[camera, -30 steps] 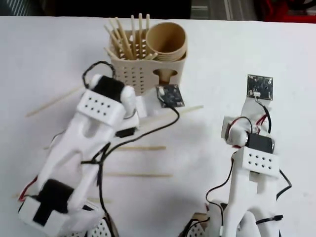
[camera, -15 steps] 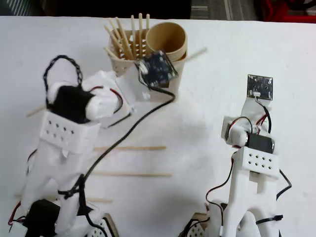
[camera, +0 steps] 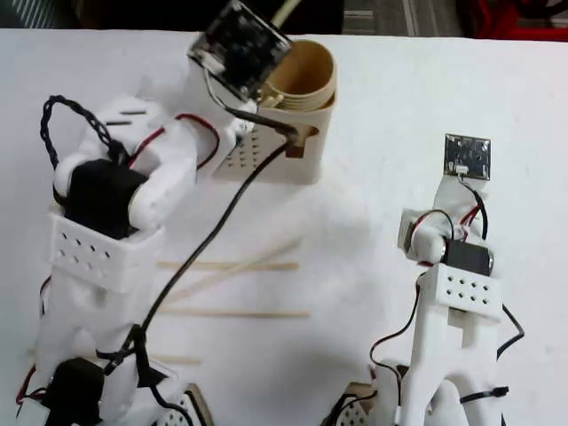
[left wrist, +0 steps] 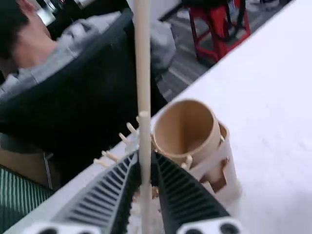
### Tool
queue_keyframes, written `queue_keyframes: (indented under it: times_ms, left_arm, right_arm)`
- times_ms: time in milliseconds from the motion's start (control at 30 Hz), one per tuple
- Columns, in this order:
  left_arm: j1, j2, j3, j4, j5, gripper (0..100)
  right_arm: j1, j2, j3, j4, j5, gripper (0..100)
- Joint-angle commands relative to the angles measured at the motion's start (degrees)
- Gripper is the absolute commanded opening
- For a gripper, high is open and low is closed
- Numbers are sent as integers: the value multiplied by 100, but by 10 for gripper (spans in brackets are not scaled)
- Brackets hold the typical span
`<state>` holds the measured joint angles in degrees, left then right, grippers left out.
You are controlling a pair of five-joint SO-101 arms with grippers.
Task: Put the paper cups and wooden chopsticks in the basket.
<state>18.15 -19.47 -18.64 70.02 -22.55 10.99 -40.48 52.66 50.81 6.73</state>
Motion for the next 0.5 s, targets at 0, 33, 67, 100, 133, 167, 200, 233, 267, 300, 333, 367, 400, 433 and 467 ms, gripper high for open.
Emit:
queue_keyframes:
  times_ms: [0,33,67,100,133,167,200,233,267,300,333,367,400,433,467]
  left_arm:
    - [-22,-215,-202,-1169,396,22]
    - [-13,-215,-211,-1451,492,22]
    - [31,-215,-220,-1732,571,22]
    - [66,-215,-229,-2004,607,22]
    - [101,-215,-211,-2277,589,22]
    - [101,-207,-202,-2514,607,22]
    - [110,-180,-202,-2734,624,22]
    - [136,-101,-202,-2927,624,22]
    - [145,13,-229,-3086,624,22]
    - [136,154,-246,-3226,624,22]
    - [127,286,-255,-3358,615,22]
    - [119,435,-255,-3499,615,22]
    - [110,585,-246,-3604,615,22]
    - [110,760,-246,-3684,615,22]
    - [110,919,-246,-3754,624,22]
  right_arm:
    - [31,-189,105,-330,-35,25]
    - [31,-189,167,-453,-35,25]
    - [31,-189,211,-549,-35,25]
    - [31,-189,237,-620,-35,25]
    - [31,-189,255,-664,-35,25]
    - [22,-189,264,-664,-35,25]
    - [22,-189,264,-664,-35,25]
    - [22,-189,264,-664,-35,25]
    - [22,-189,264,-664,-35,25]
    - [22,-189,264,-664,-35,25]
    - [22,-189,264,-664,-35,25]
    - [22,-189,264,-664,-35,25]
    - [22,-189,264,-664,-35,25]
    - [22,-189,264,-673,-35,25]
    - [22,-189,264,-690,-35,25]
